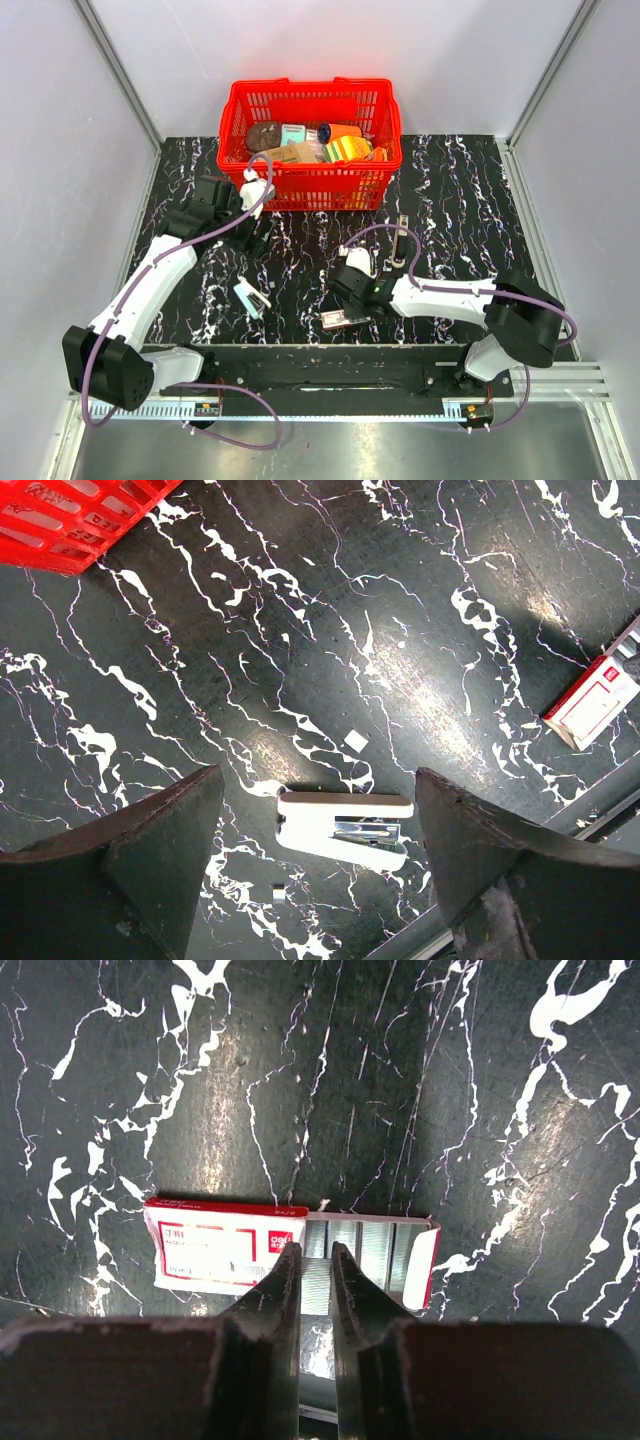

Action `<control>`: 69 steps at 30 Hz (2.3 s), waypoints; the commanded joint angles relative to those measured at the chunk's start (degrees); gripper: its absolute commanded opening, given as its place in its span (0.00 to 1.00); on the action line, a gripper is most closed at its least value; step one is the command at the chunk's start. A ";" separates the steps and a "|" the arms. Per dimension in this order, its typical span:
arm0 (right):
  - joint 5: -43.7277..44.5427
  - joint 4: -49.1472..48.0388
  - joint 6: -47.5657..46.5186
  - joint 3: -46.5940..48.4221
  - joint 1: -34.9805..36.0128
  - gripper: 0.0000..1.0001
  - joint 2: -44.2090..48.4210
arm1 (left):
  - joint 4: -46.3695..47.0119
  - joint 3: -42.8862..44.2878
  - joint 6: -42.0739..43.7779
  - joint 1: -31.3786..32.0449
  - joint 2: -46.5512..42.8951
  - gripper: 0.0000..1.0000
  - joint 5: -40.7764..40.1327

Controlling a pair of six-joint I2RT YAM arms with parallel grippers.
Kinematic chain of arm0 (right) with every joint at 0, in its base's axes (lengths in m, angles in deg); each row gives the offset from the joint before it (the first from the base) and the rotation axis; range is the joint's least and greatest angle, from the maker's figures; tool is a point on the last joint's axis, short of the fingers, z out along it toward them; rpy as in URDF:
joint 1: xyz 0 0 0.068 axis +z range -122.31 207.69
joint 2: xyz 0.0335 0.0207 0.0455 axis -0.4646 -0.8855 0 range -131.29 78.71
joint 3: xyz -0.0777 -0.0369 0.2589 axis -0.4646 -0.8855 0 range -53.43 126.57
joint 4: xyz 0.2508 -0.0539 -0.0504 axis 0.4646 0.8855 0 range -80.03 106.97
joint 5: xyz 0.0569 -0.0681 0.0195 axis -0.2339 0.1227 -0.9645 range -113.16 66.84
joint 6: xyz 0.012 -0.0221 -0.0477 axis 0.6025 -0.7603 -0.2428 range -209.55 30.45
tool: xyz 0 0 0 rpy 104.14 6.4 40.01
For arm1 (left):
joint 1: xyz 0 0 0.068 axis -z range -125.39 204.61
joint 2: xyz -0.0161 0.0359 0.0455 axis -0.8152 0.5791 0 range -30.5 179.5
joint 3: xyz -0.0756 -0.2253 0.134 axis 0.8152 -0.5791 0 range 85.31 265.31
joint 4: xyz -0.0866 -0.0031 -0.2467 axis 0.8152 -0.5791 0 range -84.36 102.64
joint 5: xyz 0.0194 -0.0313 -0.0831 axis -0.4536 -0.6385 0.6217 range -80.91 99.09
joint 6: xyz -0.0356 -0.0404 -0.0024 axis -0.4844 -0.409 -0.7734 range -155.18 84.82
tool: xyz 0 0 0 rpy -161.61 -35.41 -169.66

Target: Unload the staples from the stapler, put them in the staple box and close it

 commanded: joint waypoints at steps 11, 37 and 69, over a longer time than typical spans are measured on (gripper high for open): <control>1.01 1.35 1.76 -0.50 2.01 0.02 1.15 | 1.98 -1.24 -0.77 -0.36 -1.79 0.82 0.78; 3.03 -0.23 1.58 -1.02 2.10 0.10 0.01 | 2.24 -1.76 -0.68 -0.27 -2.06 0.82 1.65; 2.86 -1.90 1.41 -1.47 2.10 0.30 -1.22 | 2.16 -2.38 -0.77 -0.27 -2.41 0.83 2.80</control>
